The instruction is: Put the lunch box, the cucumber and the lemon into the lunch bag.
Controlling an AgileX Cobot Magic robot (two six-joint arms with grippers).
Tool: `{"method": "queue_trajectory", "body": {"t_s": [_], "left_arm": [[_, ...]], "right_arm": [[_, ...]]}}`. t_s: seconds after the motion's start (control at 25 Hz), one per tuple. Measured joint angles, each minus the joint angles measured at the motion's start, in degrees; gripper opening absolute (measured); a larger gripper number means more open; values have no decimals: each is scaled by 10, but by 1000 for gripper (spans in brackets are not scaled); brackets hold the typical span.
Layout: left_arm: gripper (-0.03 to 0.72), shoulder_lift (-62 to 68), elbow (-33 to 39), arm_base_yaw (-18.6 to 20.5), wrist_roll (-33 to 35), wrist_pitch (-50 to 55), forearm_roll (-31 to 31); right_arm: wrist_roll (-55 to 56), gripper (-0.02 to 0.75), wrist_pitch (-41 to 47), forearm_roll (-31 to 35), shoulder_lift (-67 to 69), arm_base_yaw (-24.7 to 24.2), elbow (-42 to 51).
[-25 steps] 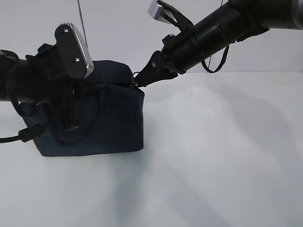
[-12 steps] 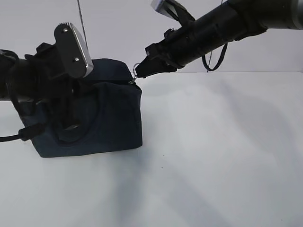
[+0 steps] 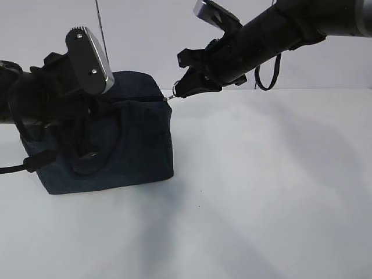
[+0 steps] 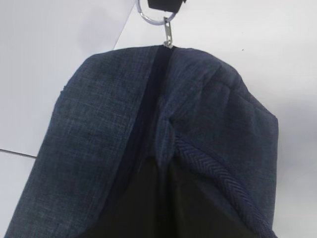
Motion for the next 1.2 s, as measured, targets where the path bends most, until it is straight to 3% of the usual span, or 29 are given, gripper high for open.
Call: {"method": "queue_trajectory", "body": {"t_s": [0.56,1.2], "left_arm": [[-1,0,0,0,0,32,-2],[-2,4,0,0,0,26,-2]], "right_arm": [[247,8,-11,16,29,0,0],[238,8,-26,87,98,-7,-6]]}}
